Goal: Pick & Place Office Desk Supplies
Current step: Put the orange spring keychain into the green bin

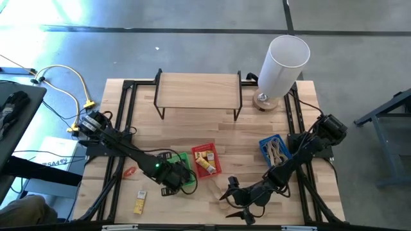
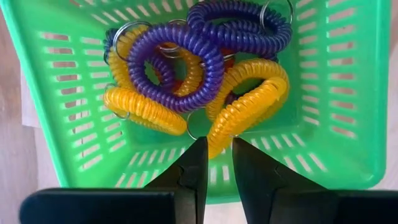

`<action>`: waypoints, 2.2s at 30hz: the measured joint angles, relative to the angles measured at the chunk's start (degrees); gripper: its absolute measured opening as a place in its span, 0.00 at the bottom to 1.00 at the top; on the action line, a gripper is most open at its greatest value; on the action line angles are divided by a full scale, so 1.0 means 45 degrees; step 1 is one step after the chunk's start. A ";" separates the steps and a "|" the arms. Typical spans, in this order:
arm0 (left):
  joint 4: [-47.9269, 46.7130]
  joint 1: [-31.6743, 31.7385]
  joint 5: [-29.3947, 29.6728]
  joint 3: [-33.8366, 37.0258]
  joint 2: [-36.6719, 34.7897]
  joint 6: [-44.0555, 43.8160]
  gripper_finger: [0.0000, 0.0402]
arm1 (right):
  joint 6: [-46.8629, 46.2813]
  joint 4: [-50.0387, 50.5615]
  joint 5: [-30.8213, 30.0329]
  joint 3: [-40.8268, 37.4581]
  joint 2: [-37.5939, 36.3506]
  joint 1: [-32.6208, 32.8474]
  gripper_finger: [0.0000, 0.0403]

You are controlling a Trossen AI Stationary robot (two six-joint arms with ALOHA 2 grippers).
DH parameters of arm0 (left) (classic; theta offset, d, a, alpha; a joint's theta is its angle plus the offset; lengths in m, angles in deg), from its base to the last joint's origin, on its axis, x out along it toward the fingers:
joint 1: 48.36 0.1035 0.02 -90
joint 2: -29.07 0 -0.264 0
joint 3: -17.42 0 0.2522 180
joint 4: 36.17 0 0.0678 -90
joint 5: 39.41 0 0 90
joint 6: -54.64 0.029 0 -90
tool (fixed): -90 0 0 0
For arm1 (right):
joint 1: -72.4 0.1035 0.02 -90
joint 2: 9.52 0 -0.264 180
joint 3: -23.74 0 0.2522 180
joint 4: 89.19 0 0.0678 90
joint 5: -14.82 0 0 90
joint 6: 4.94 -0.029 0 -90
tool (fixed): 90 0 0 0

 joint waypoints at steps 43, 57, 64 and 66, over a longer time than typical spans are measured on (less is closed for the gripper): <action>-0.2987 -0.1127 -0.2041 -0.0903 -0.2557 -0.8070 0.17 | -0.0141 0.0371 0.0019 0.0002 0.0000 -0.0039 0.77; -0.7907 -0.2611 0.0494 -0.0879 -0.2555 -1.2442 0.17 | -0.0121 0.0259 -0.0020 0.0005 0.0000 -0.0088 0.77; -0.7836 -0.2613 -0.0390 -0.0855 -0.2550 -1.2879 0.23 | -0.0131 0.0259 -0.0020 0.0001 0.0000 -0.0088 0.77; -0.7720 -0.2610 -0.0574 -0.0842 -0.2545 -1.3062 0.28 | -0.0136 0.0264 -0.0012 0.0004 0.0000 -0.0083 0.77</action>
